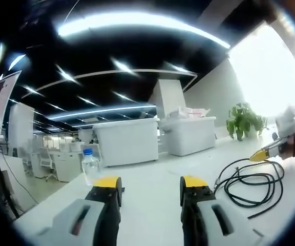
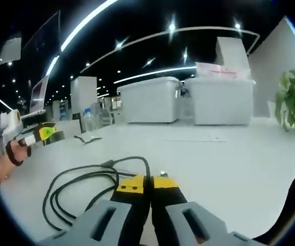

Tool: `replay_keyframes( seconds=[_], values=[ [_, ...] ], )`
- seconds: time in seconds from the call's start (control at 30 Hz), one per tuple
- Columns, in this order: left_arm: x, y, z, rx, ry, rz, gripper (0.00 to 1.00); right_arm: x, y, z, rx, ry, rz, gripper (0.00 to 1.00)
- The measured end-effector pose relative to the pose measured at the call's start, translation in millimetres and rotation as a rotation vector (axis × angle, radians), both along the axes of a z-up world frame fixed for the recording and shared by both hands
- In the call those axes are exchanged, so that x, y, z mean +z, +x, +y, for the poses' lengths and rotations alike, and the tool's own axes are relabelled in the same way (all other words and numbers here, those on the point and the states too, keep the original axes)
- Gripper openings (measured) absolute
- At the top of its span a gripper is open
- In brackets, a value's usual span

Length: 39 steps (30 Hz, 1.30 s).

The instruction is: Coil the Type-C to USB data cable on the desktop and secure it with Velcro straps.

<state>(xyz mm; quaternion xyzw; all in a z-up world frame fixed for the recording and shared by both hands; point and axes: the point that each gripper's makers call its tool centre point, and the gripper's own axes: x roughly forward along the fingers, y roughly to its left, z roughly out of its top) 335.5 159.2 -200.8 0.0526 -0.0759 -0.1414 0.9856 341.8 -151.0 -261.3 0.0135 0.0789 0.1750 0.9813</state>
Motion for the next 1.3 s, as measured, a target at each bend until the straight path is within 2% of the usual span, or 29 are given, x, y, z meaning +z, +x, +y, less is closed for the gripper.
replay_keyframes(
  seconds=[0.17, 0.5, 0.6, 0.67, 0.73, 0.83, 0.93, 1.1, 1.3],
  values=[
    [0.0, -0.2, -1.5, -0.004, 0.005, -0.002, 0.46, 18.7, -2.1, -4.9, -0.011, 0.058, -0.065, 0.02],
    [2.3, -2.7, -9.5, -0.034, 0.021, -0.019, 0.46, 57.9, -12.9, -5.7, -0.005, 0.084, -0.204, 0.02],
    [4.6, -4.6, -15.9, -0.066, 0.024, -0.03, 0.46, 69.0, -17.6, -7.3, -0.003, 0.102, -0.241, 0.02],
    [9.3, -9.2, -27.2, -0.132, 0.004, -0.048, 0.43, 77.3, -21.6, -4.6, 0.012, 0.098, -0.274, 0.02],
    [16.0, -15.2, -36.2, -0.189, -0.013, -0.076, 0.37, 86.8, -27.6, 4.7, 0.061, 0.078, -0.315, 0.02],
    [22.7, -23.4, -47.4, -0.247, -0.005, -0.115, 0.37, 94.9, -37.9, 20.8, 0.129, 0.044, -0.355, 0.02],
    [35.0, -37.1, -63.4, -0.359, -0.074, -0.166, 0.4, 97.0, -48.9, 41.4, 0.211, 0.018, -0.374, 0.02],
    [31.4, -40.9, -71.9, -0.39, -0.026, -0.169, 0.43, 94.6, -58.4, 59.4, 0.289, 0.014, -0.377, 0.02],
    [27.6, -45.4, -81.4, -0.449, -0.029, -0.149, 0.43, 95.9, -68.9, 71.5, 0.349, 0.027, -0.387, 0.02]
  ],
)
